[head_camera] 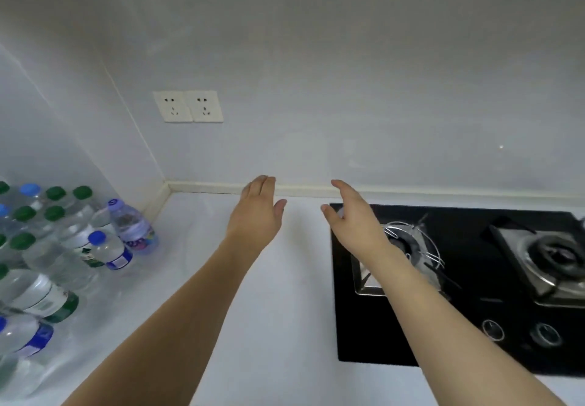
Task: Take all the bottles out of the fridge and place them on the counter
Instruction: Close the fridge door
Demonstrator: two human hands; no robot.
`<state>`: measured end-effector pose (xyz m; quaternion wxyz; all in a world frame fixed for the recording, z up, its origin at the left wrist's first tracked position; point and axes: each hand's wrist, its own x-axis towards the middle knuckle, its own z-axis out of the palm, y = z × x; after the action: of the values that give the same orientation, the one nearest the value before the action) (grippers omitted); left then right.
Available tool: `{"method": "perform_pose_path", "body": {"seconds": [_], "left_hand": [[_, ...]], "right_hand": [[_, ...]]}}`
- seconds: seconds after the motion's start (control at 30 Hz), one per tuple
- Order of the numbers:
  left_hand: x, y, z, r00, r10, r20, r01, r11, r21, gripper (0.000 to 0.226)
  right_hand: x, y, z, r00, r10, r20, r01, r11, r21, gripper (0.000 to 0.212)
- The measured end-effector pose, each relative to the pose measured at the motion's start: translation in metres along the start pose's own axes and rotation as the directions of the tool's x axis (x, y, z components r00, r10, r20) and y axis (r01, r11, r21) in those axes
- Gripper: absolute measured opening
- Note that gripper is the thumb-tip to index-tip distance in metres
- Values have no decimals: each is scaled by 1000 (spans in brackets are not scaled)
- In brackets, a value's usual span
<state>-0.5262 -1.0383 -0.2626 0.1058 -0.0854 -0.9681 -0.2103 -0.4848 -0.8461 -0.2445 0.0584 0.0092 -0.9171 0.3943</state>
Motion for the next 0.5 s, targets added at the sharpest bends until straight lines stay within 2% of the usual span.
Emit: {"method": "perform_pose_path", "body": {"seconds": [0.1, 0.23, 0.33, 0.5], "left_hand": [[1, 30, 14, 991, 112, 76, -112, 994, -5, 52], [5, 71, 28, 946, 292, 143, -285, 956, -63, 51], [2, 102, 40, 897, 409, 167, -393, 911, -121, 50], [-14, 161, 65, 789, 576, 214, -542, 816, -199, 51]], "right_hand": [[-21, 13, -27, 994, 72, -80, -73, 997, -1, 54], [-55, 28, -56, 961, 177, -212, -189, 981, -35, 52], [-82, 37, -76, 929, 249, -274, -270, 962, -42, 51], [-140, 56, -104, 835, 373, -405, -421, 907, -32, 53]]}}
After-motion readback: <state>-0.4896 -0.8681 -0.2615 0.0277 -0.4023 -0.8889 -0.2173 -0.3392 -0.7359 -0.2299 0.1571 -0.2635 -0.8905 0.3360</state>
